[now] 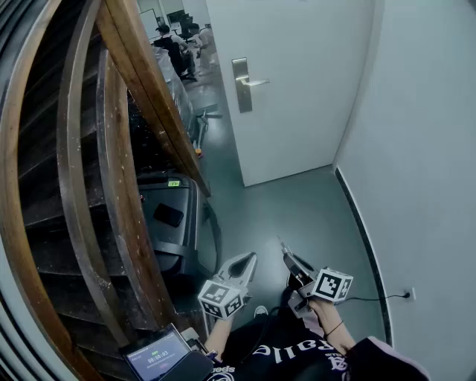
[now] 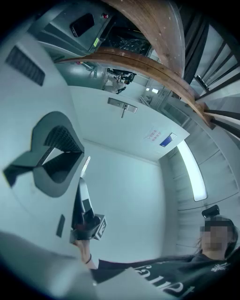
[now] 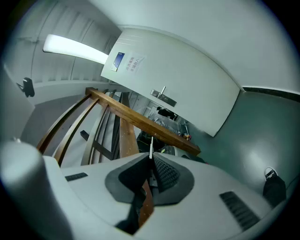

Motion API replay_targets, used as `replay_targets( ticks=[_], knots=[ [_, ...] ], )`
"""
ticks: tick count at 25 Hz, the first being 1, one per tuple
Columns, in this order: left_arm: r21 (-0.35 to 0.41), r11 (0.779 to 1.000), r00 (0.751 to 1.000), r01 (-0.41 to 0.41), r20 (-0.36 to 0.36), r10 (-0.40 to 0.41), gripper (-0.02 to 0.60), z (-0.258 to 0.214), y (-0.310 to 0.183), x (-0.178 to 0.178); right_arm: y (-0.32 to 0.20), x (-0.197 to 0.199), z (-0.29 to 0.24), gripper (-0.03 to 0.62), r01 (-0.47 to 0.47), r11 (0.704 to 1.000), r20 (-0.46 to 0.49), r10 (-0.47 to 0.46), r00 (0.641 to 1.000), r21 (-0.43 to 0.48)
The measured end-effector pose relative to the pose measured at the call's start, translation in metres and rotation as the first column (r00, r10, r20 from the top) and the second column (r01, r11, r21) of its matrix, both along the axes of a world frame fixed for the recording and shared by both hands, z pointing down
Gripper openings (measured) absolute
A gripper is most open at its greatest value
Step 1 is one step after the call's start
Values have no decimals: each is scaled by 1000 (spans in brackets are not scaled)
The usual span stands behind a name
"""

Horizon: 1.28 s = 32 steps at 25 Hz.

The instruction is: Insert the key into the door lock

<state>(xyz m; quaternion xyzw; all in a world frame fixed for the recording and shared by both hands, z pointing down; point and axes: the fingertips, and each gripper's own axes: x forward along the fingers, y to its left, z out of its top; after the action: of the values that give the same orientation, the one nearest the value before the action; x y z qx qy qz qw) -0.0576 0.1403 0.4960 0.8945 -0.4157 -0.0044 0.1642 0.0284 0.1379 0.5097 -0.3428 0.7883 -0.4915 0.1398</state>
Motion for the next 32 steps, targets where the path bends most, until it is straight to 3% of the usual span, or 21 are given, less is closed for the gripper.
replay_targets(
  ticks=[7, 18, 23, 32],
  knots=[
    [-4, 998, 998, 56, -23, -56, 5, 2, -61, 10, -62, 19, 2, 35, 25, 1000, 0, -25, 1000, 6],
    [23, 988, 988, 153, -29, -153, 5, -8, -192, 73, -203, 74, -15, 35, 173, 983, -32, -171, 985, 59],
    [2, 984, 984, 178, -17, -177, 5, -7, -219, 93, -238, 89, -13, 35, 205, 977, -25, -204, 979, 64],
    [-34, 980, 981, 195, 5, -194, 5, 2, -248, 89, -273, 92, 5, 35, 190, 981, 31, -190, 981, 27]
  ],
)
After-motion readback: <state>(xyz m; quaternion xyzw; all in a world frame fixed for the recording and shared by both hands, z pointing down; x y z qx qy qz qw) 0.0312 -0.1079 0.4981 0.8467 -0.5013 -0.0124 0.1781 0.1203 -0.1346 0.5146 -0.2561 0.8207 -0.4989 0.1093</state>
